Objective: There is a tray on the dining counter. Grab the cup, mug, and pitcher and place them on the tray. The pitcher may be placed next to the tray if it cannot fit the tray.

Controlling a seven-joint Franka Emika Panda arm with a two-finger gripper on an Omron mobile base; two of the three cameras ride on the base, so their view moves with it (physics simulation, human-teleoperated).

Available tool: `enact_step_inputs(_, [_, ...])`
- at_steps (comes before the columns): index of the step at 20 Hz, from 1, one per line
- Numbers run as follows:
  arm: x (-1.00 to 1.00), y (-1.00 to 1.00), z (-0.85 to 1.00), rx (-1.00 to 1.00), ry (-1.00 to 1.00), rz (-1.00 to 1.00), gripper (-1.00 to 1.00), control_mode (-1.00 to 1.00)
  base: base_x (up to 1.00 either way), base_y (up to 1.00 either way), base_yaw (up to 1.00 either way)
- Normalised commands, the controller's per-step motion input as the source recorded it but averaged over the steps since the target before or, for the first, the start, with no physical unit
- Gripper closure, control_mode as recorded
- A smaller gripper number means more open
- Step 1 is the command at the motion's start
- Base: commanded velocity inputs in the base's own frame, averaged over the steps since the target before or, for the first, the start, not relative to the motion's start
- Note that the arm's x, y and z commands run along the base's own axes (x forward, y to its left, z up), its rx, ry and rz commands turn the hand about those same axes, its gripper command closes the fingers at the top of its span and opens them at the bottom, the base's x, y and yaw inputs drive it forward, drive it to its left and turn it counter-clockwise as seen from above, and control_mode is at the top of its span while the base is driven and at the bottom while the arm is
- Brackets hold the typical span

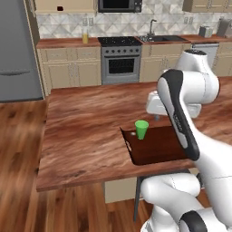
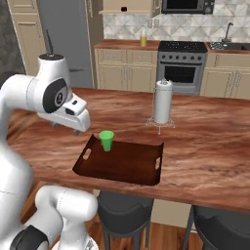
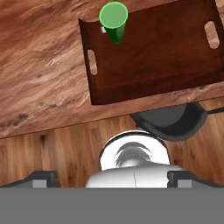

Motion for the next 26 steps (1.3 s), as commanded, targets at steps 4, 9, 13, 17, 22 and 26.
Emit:
enact_step_inputs(4, [-0.66,0.0,0.03,0.0,-0.03,0.13,-1.0,-1.0,0.0,0.0,0.0])
enact_step_inputs(9, [-0.59,0.01,0.0,0.0,-0.05,0.03,-1.0,-1.0,0.0,0.0,0.0])
enact_step_inputs(13, [-0.43,0.0,0.1,0.0,-0.02,0.0,-1.0,-1.0,0.0,0.0,0.0])
enact_step_inputs(17, [-0.17,0.07,0.2,0.0,0.0,0.0,-1.0,-1.0,0.0,0.0,0.0])
enact_step_inputs(22, [-0.01,0.07,0.12,-0.02,0.0,0.0,-1.0,-1.0,0.0,0.0,0.0])
enact_step_inputs(26, [-0.01,0.04,0.01,-0.02,0.0,0.0,-1.0,1.0,-0.09,0.18,0.01])
